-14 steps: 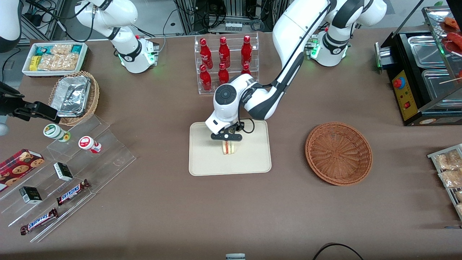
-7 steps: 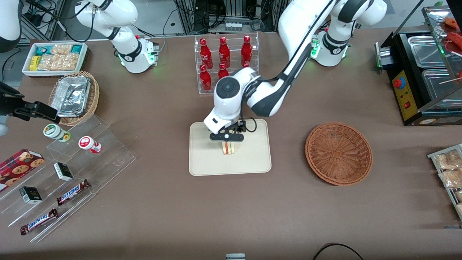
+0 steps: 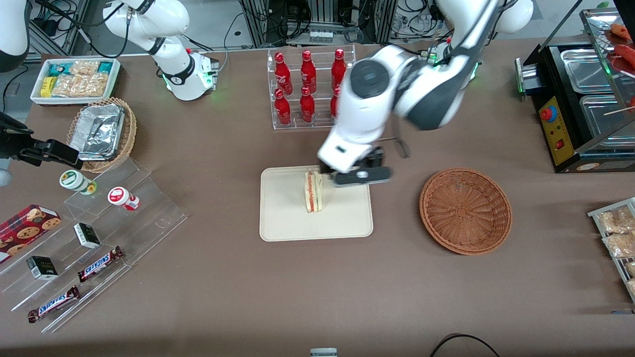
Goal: Place sandwich from basket to tray
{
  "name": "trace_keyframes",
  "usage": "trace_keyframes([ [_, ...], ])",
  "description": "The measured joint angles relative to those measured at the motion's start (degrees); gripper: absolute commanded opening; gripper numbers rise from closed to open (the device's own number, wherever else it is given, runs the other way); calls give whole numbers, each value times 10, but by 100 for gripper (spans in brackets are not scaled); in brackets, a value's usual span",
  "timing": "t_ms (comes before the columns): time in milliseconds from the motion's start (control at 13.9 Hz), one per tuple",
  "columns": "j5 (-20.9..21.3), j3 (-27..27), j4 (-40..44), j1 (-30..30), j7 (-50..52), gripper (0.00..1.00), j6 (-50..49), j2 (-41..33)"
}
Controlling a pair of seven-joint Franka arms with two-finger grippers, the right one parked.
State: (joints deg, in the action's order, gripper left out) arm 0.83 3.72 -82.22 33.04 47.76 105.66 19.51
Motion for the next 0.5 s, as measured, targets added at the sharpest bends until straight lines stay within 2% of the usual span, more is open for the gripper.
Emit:
trace_keyframes([
  [144, 0, -1, -1, -46, -21, 100, -51, -41],
  [505, -3, -1, -10, -134, -149, 100, -146, -107],
])
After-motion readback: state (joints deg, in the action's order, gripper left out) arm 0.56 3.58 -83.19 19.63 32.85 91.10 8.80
